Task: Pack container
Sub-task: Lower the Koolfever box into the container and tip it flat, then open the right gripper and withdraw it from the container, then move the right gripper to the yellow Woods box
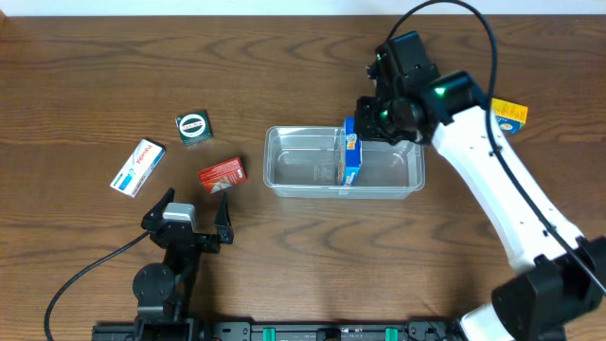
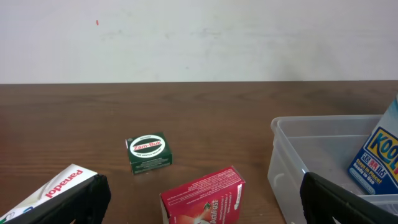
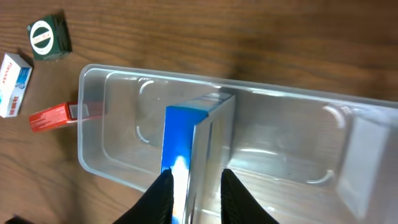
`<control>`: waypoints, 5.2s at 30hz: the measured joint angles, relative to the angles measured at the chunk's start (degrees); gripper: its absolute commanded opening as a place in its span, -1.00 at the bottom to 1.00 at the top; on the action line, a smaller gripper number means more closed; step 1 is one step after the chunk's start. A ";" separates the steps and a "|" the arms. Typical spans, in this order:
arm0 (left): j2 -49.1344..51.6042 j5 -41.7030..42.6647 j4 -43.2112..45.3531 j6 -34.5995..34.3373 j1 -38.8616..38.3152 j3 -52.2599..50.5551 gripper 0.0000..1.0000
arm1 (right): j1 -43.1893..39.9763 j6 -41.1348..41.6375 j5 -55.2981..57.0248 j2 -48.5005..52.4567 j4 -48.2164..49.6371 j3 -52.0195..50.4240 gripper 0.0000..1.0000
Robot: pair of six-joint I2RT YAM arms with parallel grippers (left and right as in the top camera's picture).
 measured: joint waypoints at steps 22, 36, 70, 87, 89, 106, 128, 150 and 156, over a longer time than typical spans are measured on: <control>0.00 -0.02 0.00 0.00 0.00 0.00 0.96 | 6.03 -16.52 3.34 -2.34 -2.54 0.11 -0.97; 0.00 -0.02 0.00 0.00 -0.02 0.00 0.96 | 4.20 -17.03 7.54 -1.03 -7.89 0.11 -0.97; 0.00 -0.02 0.00 0.00 0.00 0.00 0.96 | -5.70 -12.90 15.43 -1.03 -19.45 0.11 -0.98; 0.00 -0.02 0.00 0.00 -0.02 0.00 0.96 | -9.27 -12.66 16.83 -1.05 -14.88 -4.83 -0.99; 0.00 -0.02 0.00 0.00 -0.02 0.00 0.96 | -9.27 -12.66 16.79 -1.05 -12.81 -7.19 -0.97; 0.00 -0.02 0.00 0.00 -0.02 0.00 0.96 | -9.27 -12.70 16.39 -1.03 -4.15 -14.88 -0.98; 0.00 -0.02 0.00 0.00 -0.02 0.00 0.96 | -9.27 -14.69 13.57 -1.03 -2.32 -16.02 -0.55; 0.00 -0.02 0.00 0.00 -0.02 0.00 0.96 | -9.11 -18.43 8.63 -1.03 -8.13 -1.81 -0.43; 0.00 -0.02 0.00 0.00 -0.02 0.00 0.96 | -15.04 -17.49 7.82 -1.03 -6.10 1.38 0.04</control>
